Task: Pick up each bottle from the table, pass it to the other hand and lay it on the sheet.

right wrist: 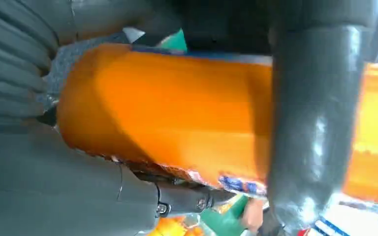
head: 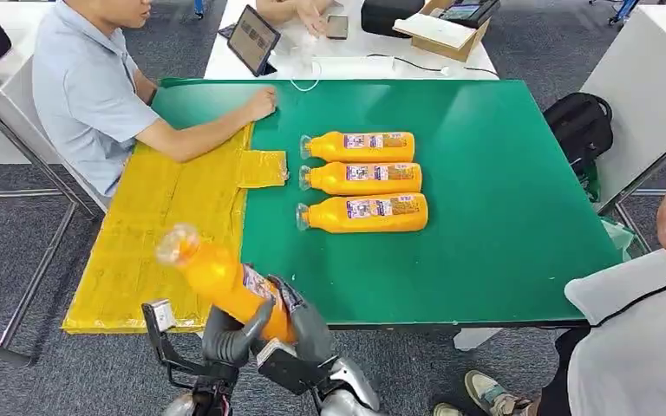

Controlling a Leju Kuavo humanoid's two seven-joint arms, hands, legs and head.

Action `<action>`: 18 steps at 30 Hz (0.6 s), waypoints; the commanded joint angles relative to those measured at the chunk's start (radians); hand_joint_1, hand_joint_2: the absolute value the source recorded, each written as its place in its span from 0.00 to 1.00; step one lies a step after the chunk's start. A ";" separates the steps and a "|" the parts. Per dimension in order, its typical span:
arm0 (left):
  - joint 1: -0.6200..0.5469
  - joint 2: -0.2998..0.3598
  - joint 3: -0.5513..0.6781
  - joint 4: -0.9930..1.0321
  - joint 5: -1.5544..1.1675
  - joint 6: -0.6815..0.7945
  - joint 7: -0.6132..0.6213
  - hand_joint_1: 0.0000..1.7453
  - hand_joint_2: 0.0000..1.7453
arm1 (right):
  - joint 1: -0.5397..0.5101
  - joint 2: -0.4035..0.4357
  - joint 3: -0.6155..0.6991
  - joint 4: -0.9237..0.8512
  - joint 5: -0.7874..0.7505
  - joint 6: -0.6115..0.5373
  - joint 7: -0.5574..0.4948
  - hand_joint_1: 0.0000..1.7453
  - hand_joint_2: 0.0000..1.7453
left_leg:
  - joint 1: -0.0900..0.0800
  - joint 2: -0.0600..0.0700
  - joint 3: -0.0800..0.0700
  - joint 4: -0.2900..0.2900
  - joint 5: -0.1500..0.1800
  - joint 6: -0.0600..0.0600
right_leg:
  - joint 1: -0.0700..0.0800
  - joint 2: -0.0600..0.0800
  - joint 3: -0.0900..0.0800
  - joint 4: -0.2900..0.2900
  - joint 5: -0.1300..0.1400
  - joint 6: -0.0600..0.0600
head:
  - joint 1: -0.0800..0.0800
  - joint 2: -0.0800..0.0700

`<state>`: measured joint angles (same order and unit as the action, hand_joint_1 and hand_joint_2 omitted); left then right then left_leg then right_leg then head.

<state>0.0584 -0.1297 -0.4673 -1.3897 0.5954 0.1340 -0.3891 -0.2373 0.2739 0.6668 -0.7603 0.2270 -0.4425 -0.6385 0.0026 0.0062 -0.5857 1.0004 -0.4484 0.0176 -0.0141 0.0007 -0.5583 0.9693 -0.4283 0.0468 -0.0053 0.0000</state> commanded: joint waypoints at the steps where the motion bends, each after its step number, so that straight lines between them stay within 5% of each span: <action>1: -0.027 0.007 0.024 0.005 0.038 -0.028 0.018 1.00 1.00 | -0.022 -0.008 0.070 0.048 -0.035 -0.012 -0.024 0.00 0.00 | 0.000 -0.001 0.001 0.000 0.000 -0.001 | 0.000 -0.001 0.001 0.000 -0.001 -0.001 | 0.000 0.000; 8: -0.044 -0.050 0.071 0.005 -0.005 0.076 -0.009 1.00 1.00 | 0.048 -0.075 0.013 -0.075 -0.103 -0.057 -0.060 0.00 0.00 | 0.001 -0.005 0.002 0.000 0.000 -0.001 | 0.001 -0.005 0.003 -0.001 -0.001 -0.002 | 0.000 0.000; 18: -0.054 -0.028 0.197 -0.045 -0.102 0.241 -0.085 1.00 1.00 | 0.117 -0.096 -0.119 -0.160 -0.163 -0.135 -0.060 0.00 0.00 | 0.000 -0.003 0.001 0.000 0.000 -0.001 | 0.001 -0.002 0.002 0.000 -0.001 -0.002 | 0.000 0.000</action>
<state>0.0370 -0.1602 -0.3612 -1.4275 0.5191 0.3424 -0.4589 -0.1471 0.2144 0.6368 -0.8659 0.0794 -0.5591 -0.6985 0.0025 0.0060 -0.5862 1.0007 -0.4484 0.0176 -0.0140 0.0006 -0.5591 0.9692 -0.4283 0.0468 -0.0049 0.0000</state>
